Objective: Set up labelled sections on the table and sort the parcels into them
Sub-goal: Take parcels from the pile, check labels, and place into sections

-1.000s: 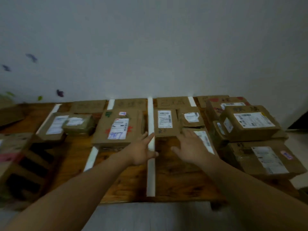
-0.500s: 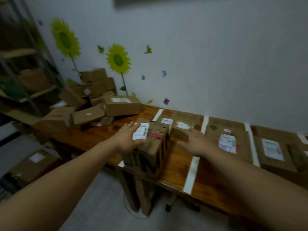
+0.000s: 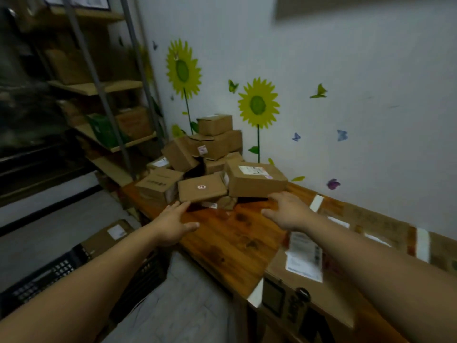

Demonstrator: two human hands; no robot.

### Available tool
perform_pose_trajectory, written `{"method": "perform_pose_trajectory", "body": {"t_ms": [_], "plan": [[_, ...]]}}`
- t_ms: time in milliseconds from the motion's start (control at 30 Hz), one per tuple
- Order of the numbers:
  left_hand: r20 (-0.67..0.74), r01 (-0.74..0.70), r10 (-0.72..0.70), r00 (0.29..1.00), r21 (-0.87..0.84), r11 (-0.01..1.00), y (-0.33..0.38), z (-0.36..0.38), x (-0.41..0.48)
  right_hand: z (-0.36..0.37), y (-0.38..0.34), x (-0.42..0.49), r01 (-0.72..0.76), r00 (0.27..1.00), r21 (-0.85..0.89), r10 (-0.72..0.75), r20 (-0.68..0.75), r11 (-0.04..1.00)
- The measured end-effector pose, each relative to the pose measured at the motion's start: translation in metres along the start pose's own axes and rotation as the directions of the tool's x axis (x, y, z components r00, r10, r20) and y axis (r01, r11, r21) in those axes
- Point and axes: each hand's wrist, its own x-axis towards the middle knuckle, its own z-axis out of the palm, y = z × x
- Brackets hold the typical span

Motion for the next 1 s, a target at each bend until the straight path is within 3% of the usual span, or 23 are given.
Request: {"method": "perform_pose_trajectory", "body": {"t_ms": [267,467,600,733,867,1000], "plan": [[0.007,0.144,-0.144,0.990,-0.021,0.989,-0.040,-0.046,0.111,0.031,-0.052,0.149,-0.027,0.984,0.235,-0.015,0.176,0.972],[0.051,0.110,-0.109,0.993,-0.021,0.994,-0.064,-0.063,0.190,0.081,-0.068,0.205,-0.145,0.948,0.380,0.019,0.317,0.914],[0.159,0.065,-0.070,0.985,0.038,0.997,-0.069,-0.066,0.255,0.106,-0.076,0.236,-0.273,0.918,0.436,0.096,0.386,0.857],[0.243,-0.070,0.044,0.969,0.100,0.993,-0.076,-0.069,0.327,0.135,-0.091,0.267,-0.424,0.880,0.516,0.202,0.431,0.744],[0.303,-0.282,0.190,0.934,0.296,0.913,-0.075,-0.065,0.392,0.159,-0.115,0.297,-0.450,0.893,0.665,0.276,0.356,0.596],[0.411,-0.388,0.236,0.880,0.340,0.857,-0.080,-0.052,0.433,0.177,-0.136,0.315,-0.512,0.817,0.820,0.439,0.372,0.258]]}}
